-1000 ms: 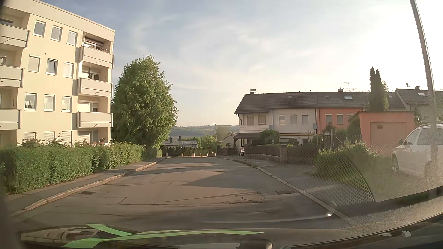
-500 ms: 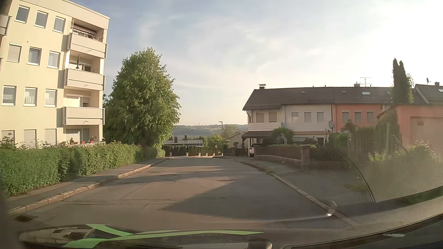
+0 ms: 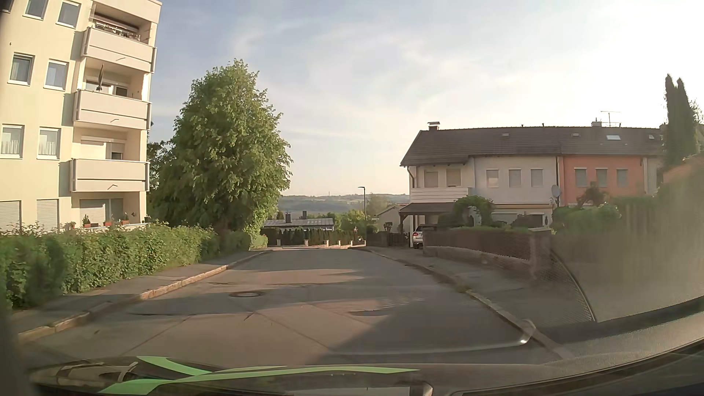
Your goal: Follow the waypoints while adhering to traffic rules and regulations
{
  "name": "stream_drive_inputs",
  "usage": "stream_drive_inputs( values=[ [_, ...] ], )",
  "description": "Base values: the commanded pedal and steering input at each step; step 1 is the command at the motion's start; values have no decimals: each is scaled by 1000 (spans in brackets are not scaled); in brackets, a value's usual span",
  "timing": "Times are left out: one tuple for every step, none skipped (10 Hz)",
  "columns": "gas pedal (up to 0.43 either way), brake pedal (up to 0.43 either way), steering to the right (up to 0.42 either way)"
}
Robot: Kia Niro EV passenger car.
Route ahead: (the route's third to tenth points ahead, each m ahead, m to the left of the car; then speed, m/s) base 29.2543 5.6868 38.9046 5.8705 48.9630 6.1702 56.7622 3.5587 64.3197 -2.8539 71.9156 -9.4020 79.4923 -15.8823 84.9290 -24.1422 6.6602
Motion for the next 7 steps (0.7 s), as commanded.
stream_drive_inputs(
  values=[
    [0,0,-36],
    [0,0,-33],
    [0,0,-32],
    [0,0,-31],
    [0,0,-30],
    [0,0,-30],
    [0,0,-30]
  ],
)
